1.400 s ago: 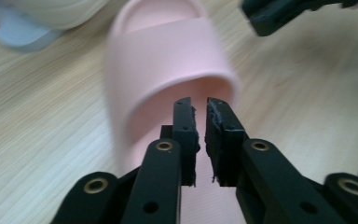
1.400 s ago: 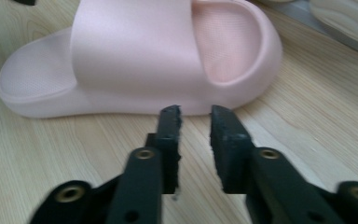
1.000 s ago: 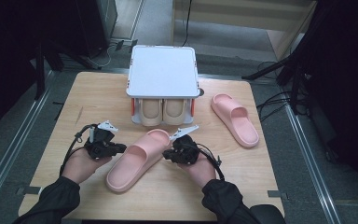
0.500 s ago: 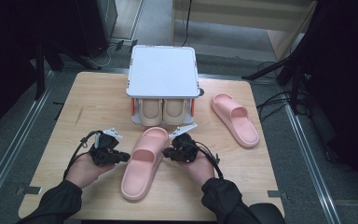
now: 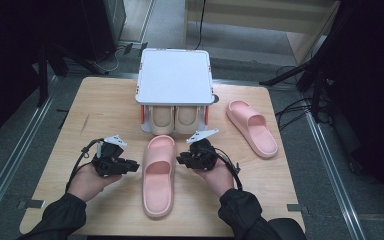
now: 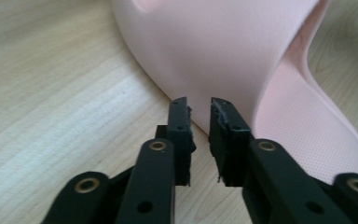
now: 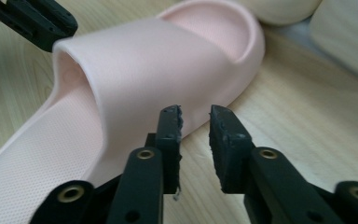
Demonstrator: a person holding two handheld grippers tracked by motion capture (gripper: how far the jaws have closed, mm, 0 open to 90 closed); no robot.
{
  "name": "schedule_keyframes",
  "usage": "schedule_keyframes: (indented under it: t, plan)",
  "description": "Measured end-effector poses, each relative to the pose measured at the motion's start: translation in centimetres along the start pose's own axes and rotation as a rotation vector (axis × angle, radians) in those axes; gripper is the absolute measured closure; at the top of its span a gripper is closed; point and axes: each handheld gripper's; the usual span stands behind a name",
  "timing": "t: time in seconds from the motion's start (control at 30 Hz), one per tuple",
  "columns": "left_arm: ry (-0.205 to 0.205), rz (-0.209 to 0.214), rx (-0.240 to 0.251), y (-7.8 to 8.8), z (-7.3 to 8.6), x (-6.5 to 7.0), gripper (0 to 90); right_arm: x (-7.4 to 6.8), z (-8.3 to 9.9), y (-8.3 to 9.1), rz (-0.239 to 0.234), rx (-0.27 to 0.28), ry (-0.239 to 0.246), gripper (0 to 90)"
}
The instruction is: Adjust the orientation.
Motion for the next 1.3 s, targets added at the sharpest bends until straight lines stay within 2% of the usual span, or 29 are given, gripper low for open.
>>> schedule_keyframes:
  t: [0.07, 0.13, 0.2, 0.27, 0.3, 0.5, 0.53, 0.67, 0.77, 0.97, 1.1, 1.2, 1.3]
  plan:
    - [0.026, 0.007, 0.017, 0.1, -0.2, -0.4, 68.3, 0.0, 0.0, 0.7, 0.008, 0.015, 0.012, 68.8]
    - [0.034, 0.007, 0.026, 0.0, -0.4, -0.9, 61.2, 0.1, 0.1, 1.6, 0.03, 0.03, 0.019, 64.8]
    - [0.051, 0.044, 0.01, -0.2, -0.7, -1.2, 56.0, 0.5, 0.6, 3.0, 0.062, 0.064, 0.005, 63.6]
    - [0.042, 0.047, 0.031, -0.3, -1.0, -1.2, 55.5, 0.6, 0.7, 3.5, 0.065, 0.071, -0.007, 64.2]
    - [0.031, 0.052, 0.038, -0.3, -1.2, -1.2, 53.6, 0.9, 1.0, 4.4, 0.092, 0.093, -0.019, 64.8]
    - [0.011, 0.041, 0.037, -0.6, -2.2, -1.7, 51.6, 1.7, 1.9, 6.4, 0.137, 0.116, -0.045, 64.7]
    - [0.02, 0.039, 0.039, -0.6, -2.3, -1.7, 51.2, 1.9, 2.1, 6.8, 0.143, 0.117, -0.05, 64.6]
    - [0.012, 0.03, 0.042, -0.7, -2.7, -2.1, 50.0, 2.8, 2.8, 8.2, 0.183, 0.124, -0.068, 63.0]
    - [0.013, 0.039, 0.047, -0.8, -3.0, -2.1, 48.9, 3.7, 3.5, 9.3, 0.215, 0.127, -0.096, 62.1]
    - [0.0, 0.019, 0.043, -1.1, -3.1, -2.0, 47.6, 5.6, 4.6, 11.3, 0.248, 0.143, -0.143, 60.7]
    - [-0.003, 0.021, 0.044, -1.1, -3.1, -1.9, 47.1, 7.0, 5.1, 12.6, 0.263, 0.175, -0.181, 60.7]
    - [-0.002, 0.024, 0.044, -1.1, -3.0, -1.8, 46.9, 8.1, 5.3, 13.4, 0.289, 0.183, -0.194, 60.2]
    - [-0.016, 0.021, 0.043, -1.1, -2.9, -1.7, 46.9, 9.3, 5.7, 13.7, 0.287, 0.202, -0.231, 60.0]
Point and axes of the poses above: each handheld gripper's, and its own axes: y roughly backward along the jaws, z roughly out of its underside, x roughly to its right, and after that the axes turned 14 degrees about -z, right-handed
